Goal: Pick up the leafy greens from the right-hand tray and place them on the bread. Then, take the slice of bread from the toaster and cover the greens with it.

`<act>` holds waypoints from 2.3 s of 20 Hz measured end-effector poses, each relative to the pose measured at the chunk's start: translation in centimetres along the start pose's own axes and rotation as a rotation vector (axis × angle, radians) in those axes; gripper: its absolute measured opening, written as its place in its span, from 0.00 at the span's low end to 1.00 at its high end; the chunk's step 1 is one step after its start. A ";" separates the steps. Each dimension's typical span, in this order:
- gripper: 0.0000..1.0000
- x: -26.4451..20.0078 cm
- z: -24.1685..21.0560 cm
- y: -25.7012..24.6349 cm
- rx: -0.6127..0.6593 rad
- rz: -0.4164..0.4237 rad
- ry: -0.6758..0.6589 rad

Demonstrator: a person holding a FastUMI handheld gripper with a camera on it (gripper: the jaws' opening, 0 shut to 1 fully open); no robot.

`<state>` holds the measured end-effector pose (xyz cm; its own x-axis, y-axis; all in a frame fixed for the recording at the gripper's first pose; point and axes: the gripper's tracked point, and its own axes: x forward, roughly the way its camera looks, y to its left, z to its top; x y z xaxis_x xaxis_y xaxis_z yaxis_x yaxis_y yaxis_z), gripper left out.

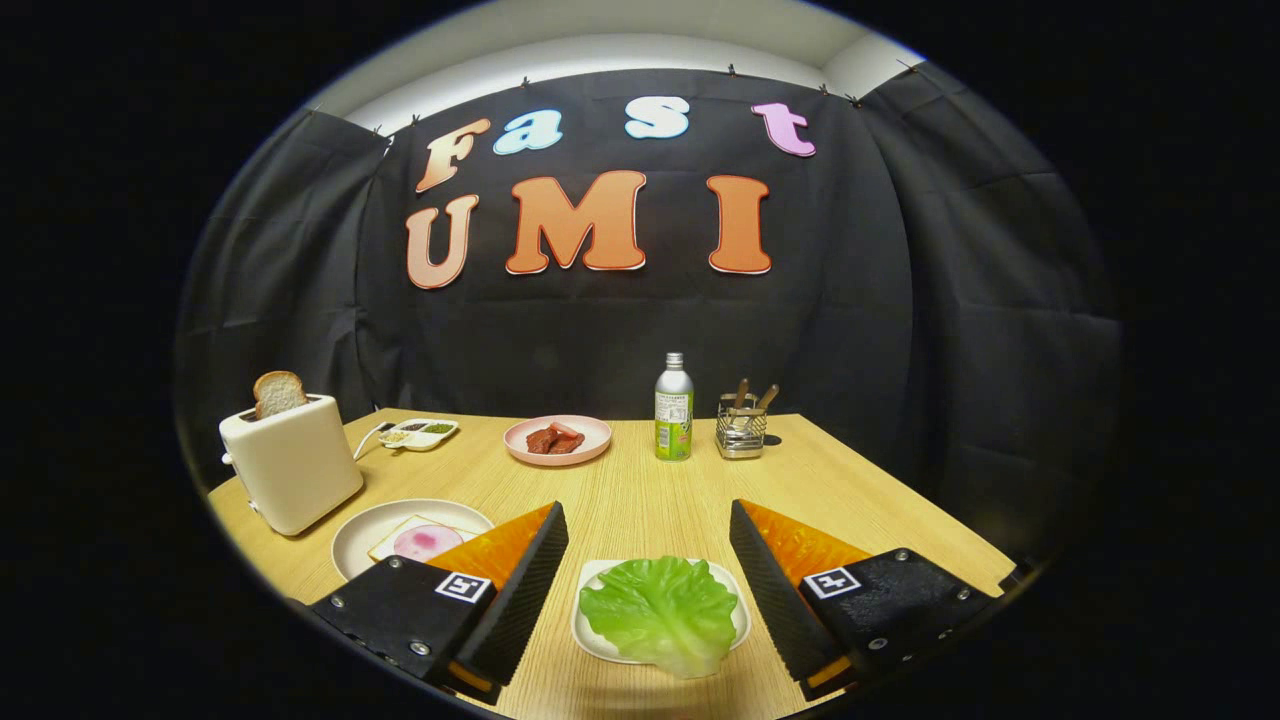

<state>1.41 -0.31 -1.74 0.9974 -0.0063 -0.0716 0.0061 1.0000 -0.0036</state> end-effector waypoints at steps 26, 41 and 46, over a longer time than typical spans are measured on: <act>0.98 4.2 -10.4 -0.1 -0.023 -0.020 0.417; 0.94 4.7 -13.3 -0.5 -0.005 -0.049 0.496; 0.67 4.9 -13.2 -1.4 0.008 -0.065 0.474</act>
<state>5.37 -1.78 -15.25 0.8523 -0.0675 -0.5187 0.0698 0.9974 -0.0152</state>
